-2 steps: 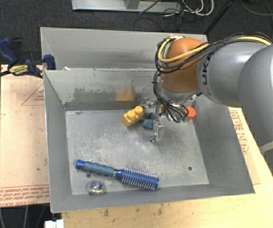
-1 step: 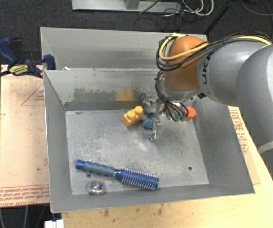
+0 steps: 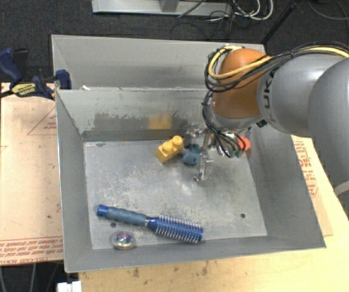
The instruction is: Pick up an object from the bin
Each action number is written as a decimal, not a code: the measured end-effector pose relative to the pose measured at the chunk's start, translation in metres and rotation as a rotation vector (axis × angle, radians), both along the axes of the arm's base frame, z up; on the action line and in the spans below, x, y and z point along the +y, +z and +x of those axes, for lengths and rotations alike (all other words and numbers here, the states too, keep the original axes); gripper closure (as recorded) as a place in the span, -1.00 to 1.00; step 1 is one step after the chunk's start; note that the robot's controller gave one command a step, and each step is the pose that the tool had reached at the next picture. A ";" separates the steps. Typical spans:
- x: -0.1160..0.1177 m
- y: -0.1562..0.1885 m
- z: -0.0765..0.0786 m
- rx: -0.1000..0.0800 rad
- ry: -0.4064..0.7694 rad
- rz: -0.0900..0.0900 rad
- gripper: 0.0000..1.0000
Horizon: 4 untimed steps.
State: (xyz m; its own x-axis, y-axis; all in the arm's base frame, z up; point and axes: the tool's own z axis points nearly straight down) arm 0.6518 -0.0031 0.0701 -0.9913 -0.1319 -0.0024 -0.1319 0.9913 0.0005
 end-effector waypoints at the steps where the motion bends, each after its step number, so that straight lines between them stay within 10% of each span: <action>1: 0.000 0.001 0.001 -0.001 0.002 0.000 1.00; 2: -0.006 0.206 0.002 -0.011 0.074 -0.001 1.00; 3: -0.006 0.200 0.000 -0.003 0.074 -0.001 -1.00; 4: -0.006 0.048 -0.031 0.009 0.194 0.000 -1.00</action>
Offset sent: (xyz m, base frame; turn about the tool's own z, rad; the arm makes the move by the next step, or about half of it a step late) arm 0.0000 0.0000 0.0000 0.0000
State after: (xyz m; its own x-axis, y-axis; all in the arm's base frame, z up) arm 0.6212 -0.0091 0.1178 -0.9473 -0.3203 0.0062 -0.3203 0.9473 0.0029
